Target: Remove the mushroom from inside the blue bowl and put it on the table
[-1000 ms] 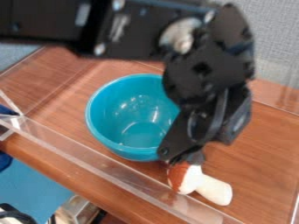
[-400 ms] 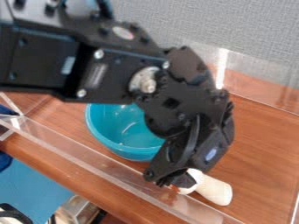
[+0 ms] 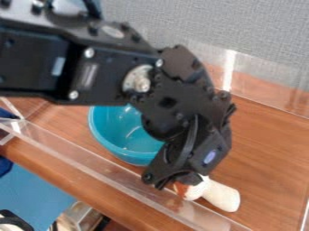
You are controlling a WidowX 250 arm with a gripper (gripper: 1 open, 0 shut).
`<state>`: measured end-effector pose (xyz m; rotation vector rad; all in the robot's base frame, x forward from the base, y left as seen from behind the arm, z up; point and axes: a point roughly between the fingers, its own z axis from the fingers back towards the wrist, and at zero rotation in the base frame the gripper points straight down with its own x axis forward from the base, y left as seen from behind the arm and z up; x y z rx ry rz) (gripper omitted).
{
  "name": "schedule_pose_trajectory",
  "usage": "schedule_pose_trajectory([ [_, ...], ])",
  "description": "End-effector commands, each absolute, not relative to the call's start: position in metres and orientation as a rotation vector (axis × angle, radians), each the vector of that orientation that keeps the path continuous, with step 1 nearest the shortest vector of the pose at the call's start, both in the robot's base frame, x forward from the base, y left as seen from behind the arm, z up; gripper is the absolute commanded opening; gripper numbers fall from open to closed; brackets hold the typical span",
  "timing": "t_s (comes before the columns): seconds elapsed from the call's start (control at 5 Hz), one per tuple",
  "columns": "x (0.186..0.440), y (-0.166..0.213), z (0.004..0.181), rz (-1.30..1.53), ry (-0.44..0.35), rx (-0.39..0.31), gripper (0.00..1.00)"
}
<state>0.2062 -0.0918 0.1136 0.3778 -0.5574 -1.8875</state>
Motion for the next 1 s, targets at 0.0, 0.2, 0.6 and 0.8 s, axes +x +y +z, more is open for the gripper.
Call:
schedule_pose_trajectory([
  [0.0,0.21,-0.089,0.114,-1.876,-0.573,0.399,0.0],
  [0.2,0.21,-0.091,0.122,-1.872,-0.567,0.416,1.0],
  [0.6,0.214,-0.087,0.123,-1.862,-0.556,0.44,1.0],
  [0.8,0.215,-0.079,0.113,-1.851,-0.548,0.447,0.0],
])
